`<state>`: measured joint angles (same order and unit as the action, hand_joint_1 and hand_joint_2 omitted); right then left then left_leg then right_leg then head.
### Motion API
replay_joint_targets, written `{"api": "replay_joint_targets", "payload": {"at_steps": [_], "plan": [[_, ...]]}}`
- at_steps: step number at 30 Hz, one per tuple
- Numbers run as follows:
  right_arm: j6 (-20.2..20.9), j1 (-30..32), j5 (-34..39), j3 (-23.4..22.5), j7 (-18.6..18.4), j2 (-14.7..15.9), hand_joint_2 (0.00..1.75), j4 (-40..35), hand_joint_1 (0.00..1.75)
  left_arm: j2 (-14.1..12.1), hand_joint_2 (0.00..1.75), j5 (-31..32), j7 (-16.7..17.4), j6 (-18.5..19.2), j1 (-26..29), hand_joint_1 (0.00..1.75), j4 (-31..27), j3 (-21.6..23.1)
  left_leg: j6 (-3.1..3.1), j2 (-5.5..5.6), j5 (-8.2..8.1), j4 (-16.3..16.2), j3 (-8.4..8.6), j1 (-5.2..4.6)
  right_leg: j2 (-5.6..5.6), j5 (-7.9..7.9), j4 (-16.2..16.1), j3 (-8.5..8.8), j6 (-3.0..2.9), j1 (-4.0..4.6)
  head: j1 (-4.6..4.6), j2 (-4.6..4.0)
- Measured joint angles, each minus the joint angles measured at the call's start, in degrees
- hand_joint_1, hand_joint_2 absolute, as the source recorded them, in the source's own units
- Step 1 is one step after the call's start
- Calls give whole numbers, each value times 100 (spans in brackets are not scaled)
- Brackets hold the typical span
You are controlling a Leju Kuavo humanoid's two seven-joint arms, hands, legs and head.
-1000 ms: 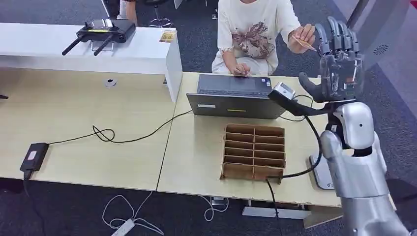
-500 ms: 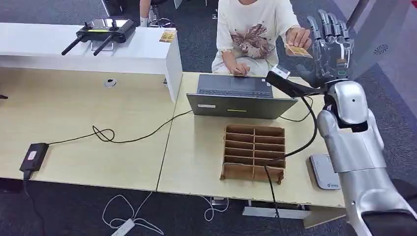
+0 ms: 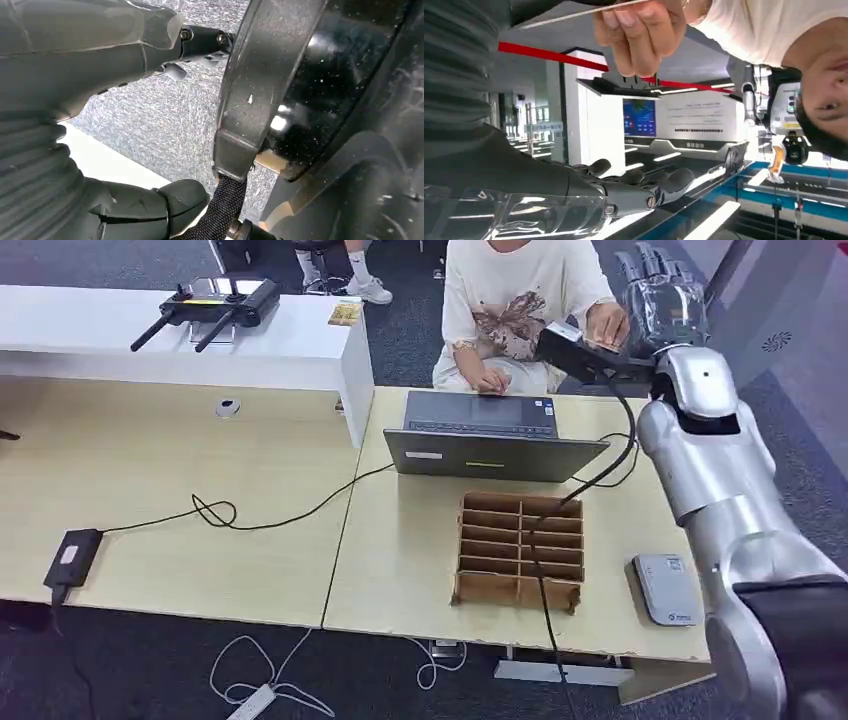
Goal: Pass the card to the sensor for recognition and then transmit it.
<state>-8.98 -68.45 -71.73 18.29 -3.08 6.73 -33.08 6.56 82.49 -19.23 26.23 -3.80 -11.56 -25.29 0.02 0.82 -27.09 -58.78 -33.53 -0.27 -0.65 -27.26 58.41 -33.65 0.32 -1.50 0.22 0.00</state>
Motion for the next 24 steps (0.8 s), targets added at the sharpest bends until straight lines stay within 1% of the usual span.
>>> {"api": "replay_joint_targets", "payload": {"at_steps": [4,5,6,7,8,10,12,13,15,17,18,22,24], "plan": [[-13,-196,103,-2,70,0,175,353,175,7,175,0,0,0,1,0,0,7,1,0,0,-1,-1,-9,0,2,-1,-1,3,-10,0,0],[-18,-230,107,-2,79,0,175,414,171,9,175,0,0,0,2,0,0,7,1,0,0,-1,-1,-10,0,2,-1,-2,3,-11,0,0],[-20,-266,109,-2,103,0,175,489,171,11,175,0,0,0,2,0,0,7,1,0,0,-1,-1,-11,0,1,-1,-2,3,-12,0,0],[-22,-285,125,-2,123,0,175,530,159,9,175,0,0,0,2,0,0,7,1,0,0,-1,-1,-11,0,1,-1,-2,3,-12,0,0],[-26,-293,155,-2,140,0,175,552,161,9,175,0,0,0,2,0,-2,7,1,0,0,-1,0,-11,0,1,-1,-2,3,-12,0,0],[-35,-310,208,-7,172,0,175,610,155,11,175,0,0,0,2,0,0,7,1,-1,0,-1,0,-11,1,2,-1,-3,3,-12,0,0],[-59,-339,212,-11,192,0,175,672,155,9,175,0,-2,0,2,0,-2,7,1,-1,0,-1,0,-11,1,2,0,-3,3,-12,0,0],[-61,-347,216,-13,203,0,175,694,162,9,175,0,-2,0,2,0,-2,9,1,0,0,-1,0,-11,1,2,0,-3,3,-12,-2,0],[-72,-353,275,-17,218,-2,175,733,169,9,175,0,-9,0,3,0,-2,9,1,0,0,-1,0,-11,1,2,1,-3,3,-12,0,0],[-81,-357,317,-20,232,-2,175,768,164,9,175,0,-28,0,7,0,-2,9,1,0,0,-1,-1,-11,1,2,0,-3,3,-12,0,0],[-85,-362,317,-24,234,-4,175,783,168,9,175,0,-35,0,8,0,-2,9,1,0,0,-1,0,-11,1,2,0,-3,3,-12,0,0],[-85,-391,323,-35,234,-7,175,836,166,9,175,-2,-37,-2,9,0,-2,9,2,0,0,-1,0,-11,1,2,0,-3,3,-12,0,0],[-85,-407,359,-44,205,-15,175,864,169,9,175,-4,-37,-4,10,0,-2,9,2,0,0,-1,-1,-12,1,2,0,-3,3,-13,0,0]]}}
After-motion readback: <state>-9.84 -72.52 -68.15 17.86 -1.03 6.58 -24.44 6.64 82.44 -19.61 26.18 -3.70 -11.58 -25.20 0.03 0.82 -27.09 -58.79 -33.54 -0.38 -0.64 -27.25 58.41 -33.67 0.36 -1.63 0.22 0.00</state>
